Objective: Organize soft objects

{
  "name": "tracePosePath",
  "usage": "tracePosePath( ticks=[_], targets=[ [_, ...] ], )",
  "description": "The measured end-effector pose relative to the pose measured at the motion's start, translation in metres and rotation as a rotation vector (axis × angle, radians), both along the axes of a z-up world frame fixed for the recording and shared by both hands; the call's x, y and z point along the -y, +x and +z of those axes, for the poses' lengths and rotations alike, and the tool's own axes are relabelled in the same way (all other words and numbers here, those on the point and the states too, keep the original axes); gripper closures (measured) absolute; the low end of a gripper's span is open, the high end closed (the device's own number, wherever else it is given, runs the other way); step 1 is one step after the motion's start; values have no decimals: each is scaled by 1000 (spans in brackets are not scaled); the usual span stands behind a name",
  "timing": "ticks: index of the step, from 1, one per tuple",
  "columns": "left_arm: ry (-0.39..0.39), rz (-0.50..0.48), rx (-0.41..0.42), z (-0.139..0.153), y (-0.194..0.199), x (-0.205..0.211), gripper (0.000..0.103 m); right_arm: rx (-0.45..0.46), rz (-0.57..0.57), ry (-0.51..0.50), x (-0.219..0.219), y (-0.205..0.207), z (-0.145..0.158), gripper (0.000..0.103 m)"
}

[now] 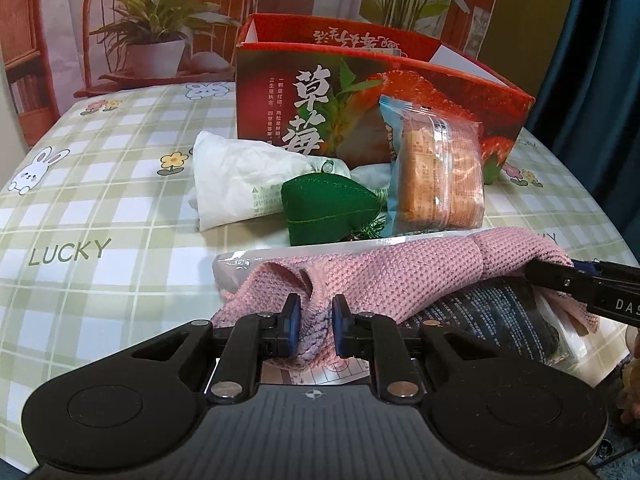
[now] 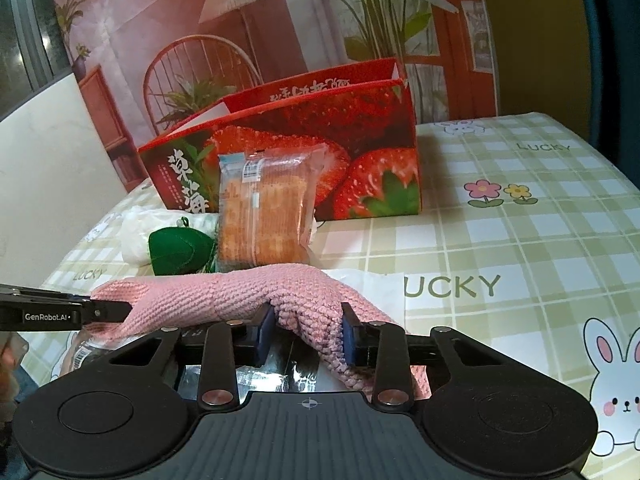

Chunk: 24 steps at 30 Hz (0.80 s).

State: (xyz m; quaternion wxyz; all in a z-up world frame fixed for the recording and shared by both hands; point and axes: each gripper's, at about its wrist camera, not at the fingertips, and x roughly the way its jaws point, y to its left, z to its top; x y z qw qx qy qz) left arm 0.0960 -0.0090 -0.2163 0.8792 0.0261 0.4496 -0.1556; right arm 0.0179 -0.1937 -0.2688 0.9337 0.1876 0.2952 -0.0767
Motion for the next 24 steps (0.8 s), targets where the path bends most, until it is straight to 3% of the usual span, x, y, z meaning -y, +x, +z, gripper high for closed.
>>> tracePosePath(
  ticks=[3, 6, 16, 24],
  targets=[
    [-5, 3, 5, 0, 0, 0, 85, -7, 3, 4, 0, 2, -2, 72],
    [-8, 2, 28, 3, -3, 0, 94, -1, 4, 7, 0, 1, -2, 74],
    [-6, -8, 156, 29, -11, 4, 95, 59, 27, 27, -2, -5, 9, 82],
    [-16, -6, 177, 34, -14, 6, 95, 76, 26, 34, -1, -9, 14, 83]
  ],
)
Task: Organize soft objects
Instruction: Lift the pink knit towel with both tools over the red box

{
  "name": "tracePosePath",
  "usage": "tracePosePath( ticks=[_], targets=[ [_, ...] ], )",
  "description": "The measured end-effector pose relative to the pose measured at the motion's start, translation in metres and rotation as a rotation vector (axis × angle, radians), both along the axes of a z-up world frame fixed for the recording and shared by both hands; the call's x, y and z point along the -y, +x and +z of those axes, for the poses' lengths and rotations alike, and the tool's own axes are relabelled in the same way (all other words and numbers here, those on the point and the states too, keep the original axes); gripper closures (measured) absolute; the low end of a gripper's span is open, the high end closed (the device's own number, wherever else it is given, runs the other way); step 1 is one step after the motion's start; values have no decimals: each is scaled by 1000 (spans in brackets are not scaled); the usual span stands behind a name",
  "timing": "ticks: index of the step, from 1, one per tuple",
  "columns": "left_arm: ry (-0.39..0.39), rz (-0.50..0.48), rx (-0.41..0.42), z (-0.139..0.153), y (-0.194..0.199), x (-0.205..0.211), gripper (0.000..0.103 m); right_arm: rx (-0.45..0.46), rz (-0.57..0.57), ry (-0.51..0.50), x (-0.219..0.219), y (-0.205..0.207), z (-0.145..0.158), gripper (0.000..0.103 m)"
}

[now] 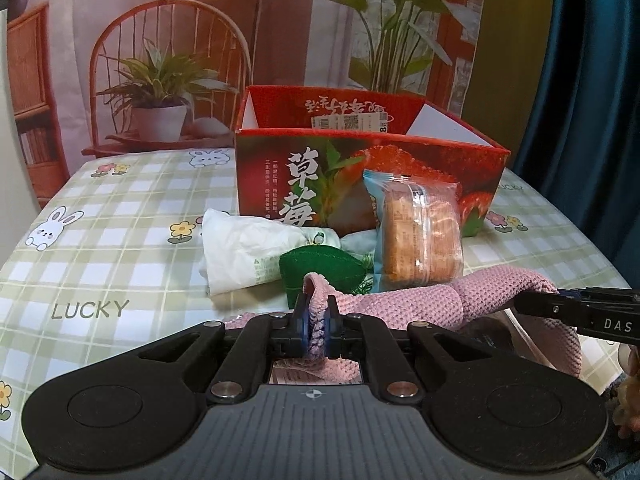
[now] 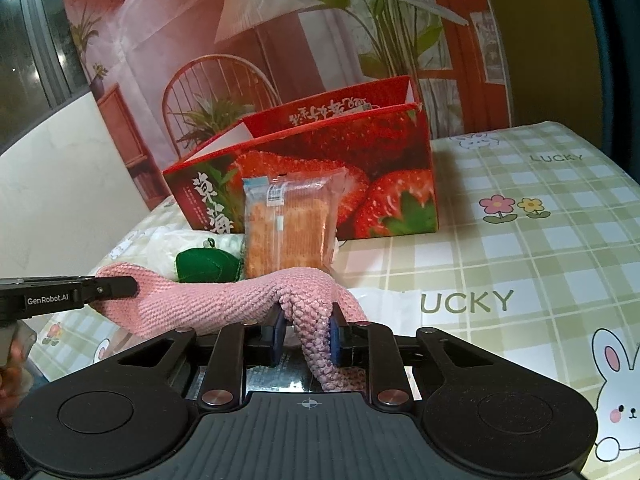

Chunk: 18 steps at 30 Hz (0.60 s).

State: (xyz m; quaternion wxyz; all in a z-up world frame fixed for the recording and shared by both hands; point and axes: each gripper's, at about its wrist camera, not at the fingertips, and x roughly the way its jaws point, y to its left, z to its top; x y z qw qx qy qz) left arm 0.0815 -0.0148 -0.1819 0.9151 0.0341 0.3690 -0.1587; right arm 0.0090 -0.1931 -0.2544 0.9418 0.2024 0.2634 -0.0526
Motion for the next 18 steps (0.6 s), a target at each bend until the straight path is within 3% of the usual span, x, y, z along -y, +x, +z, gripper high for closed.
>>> tracePosePath(
  ticks=[18],
  targets=[
    [-73, 53, -112, -30, 11, -22, 95, -72, 3, -4, -1, 11, -17, 84]
  ],
)
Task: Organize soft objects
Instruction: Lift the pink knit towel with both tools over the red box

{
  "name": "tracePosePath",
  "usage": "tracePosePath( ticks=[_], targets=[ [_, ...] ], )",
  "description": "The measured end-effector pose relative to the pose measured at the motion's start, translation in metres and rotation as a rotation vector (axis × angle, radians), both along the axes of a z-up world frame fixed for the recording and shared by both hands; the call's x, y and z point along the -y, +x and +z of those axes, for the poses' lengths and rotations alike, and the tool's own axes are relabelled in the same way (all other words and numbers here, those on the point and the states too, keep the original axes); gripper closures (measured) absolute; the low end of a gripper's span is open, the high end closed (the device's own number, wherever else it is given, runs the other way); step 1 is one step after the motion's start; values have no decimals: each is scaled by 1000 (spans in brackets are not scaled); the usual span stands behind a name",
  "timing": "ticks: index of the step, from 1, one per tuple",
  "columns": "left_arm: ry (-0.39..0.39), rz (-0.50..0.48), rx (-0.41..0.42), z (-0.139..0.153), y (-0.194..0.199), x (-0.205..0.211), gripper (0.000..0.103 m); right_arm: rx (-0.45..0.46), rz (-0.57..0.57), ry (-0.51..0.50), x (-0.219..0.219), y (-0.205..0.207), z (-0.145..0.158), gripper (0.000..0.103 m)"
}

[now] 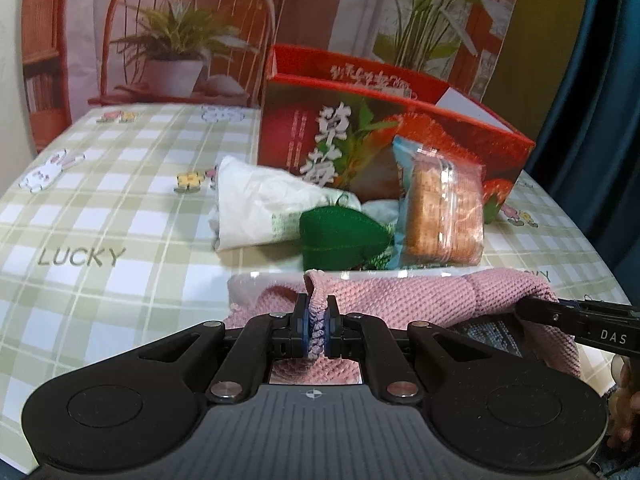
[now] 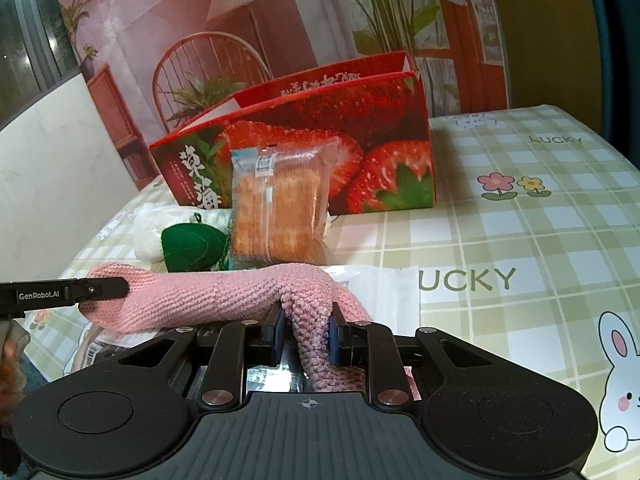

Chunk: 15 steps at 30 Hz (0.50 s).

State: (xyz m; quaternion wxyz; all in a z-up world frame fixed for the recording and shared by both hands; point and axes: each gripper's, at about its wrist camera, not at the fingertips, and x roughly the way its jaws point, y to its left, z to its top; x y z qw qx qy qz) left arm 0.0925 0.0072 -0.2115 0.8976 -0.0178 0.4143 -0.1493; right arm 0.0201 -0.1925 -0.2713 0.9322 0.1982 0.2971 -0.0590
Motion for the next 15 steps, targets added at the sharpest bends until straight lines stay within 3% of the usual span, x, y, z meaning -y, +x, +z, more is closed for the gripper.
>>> tracePosePath(
  ticks=[5, 15],
  targets=[
    [-10, -8, -13, -5, 0, 0, 95, -4, -2, -2, 0, 1, -1, 84],
    [-32, 6, 176, 47, 5, -1, 97, 90, 2, 38, 14, -3, 33, 85]
  ],
)
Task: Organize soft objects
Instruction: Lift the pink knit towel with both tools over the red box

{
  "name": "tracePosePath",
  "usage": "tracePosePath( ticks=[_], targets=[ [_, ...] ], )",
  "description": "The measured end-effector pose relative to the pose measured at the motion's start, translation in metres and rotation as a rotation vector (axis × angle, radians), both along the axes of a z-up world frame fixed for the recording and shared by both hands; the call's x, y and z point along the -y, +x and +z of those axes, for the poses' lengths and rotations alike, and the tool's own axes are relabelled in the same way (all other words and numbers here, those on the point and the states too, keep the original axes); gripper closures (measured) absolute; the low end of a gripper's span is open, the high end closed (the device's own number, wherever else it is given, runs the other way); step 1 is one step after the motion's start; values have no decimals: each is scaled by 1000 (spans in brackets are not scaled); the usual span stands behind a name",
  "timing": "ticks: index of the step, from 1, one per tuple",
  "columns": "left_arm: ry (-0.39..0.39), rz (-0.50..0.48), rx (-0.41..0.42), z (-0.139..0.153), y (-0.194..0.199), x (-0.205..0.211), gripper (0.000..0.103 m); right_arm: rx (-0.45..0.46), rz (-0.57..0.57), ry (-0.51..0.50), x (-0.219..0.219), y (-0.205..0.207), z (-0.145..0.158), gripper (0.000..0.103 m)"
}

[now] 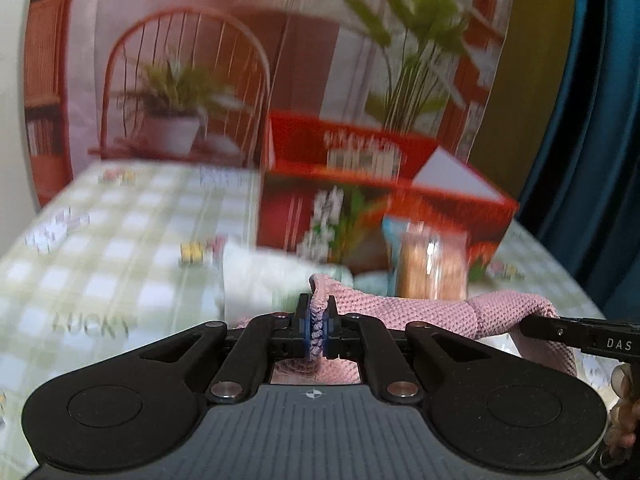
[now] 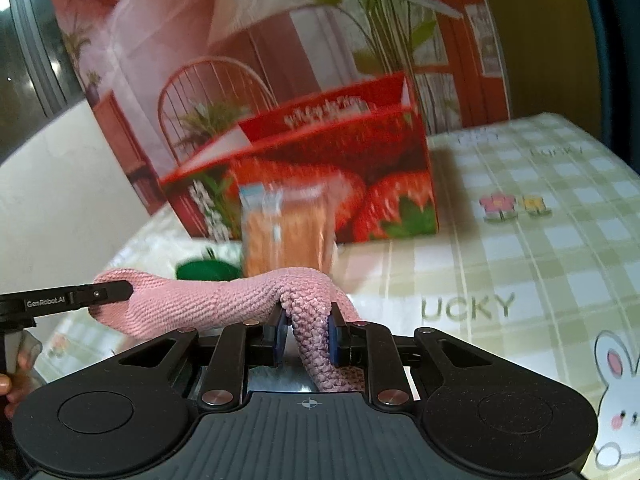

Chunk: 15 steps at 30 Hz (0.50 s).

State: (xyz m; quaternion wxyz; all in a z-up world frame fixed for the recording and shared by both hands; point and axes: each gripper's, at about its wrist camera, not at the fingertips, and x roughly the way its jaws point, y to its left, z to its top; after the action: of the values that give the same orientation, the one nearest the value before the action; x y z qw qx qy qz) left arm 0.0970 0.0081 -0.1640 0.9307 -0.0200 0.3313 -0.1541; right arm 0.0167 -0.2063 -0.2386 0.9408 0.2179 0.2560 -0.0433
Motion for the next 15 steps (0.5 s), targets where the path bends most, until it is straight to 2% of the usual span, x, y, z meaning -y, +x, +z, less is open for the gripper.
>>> tracePosePath(
  ticks=[8, 15],
  targets=[
    [-6, -12, 100, 47, 28, 17, 97, 101, 16, -81, 18, 22, 55, 85],
    [5, -12, 173, 75, 79, 37, 97, 170, -5, -164, 46, 80, 98, 85]
  ],
)
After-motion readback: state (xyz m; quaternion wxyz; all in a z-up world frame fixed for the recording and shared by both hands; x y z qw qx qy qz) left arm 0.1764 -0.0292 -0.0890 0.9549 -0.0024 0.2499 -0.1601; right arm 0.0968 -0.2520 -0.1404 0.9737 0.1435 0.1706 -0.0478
